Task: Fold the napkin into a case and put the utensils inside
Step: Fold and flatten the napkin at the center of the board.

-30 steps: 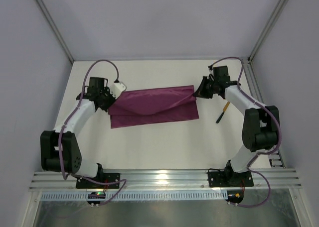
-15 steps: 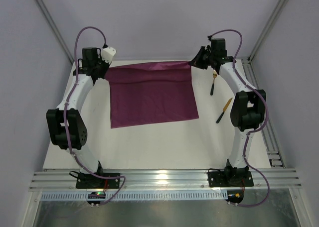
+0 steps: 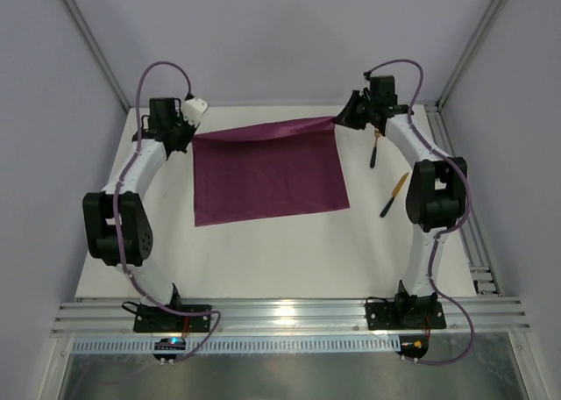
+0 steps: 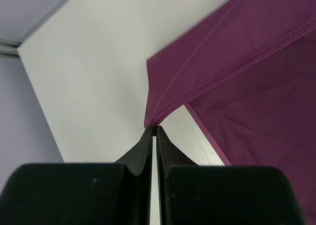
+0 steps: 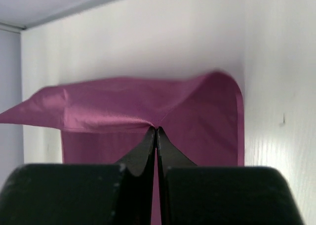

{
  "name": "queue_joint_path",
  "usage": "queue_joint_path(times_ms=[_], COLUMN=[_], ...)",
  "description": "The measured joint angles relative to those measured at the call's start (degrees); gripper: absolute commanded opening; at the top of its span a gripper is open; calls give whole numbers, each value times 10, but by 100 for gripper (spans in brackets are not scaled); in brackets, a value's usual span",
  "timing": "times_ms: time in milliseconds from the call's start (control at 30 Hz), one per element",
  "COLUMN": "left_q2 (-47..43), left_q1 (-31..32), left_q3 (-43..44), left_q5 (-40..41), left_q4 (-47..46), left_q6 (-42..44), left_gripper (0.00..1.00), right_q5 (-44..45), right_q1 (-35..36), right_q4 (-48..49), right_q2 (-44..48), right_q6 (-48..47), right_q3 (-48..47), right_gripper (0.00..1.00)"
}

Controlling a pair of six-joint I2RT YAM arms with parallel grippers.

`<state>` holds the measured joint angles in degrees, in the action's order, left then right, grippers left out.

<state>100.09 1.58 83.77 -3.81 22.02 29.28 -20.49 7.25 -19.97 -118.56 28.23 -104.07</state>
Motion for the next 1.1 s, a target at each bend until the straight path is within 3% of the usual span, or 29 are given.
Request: queue_joint_path(times_ms=[267, 433, 633, 1100], left_q2=[-75, -146, -196, -212], left_q1=[0, 0, 0, 15], left_q3=[-182, -260, -318, -358], left_q5=[-28, -45, -62, -83], left_q4=[26, 48, 69, 115], left_q6=[54, 91, 129, 155], left_gripper=[0, 0, 0, 0], right_q5=[-4, -6, -4, 18], right_q1=[-7, -7, -7, -7], right_q4=[-16, -25, -32, -61], right_q2=[56, 93, 131, 142], right_q6=[-27, -52, -80, -116], right_q3=[228, 308, 352, 395], right_gripper=[4, 4, 4, 4])
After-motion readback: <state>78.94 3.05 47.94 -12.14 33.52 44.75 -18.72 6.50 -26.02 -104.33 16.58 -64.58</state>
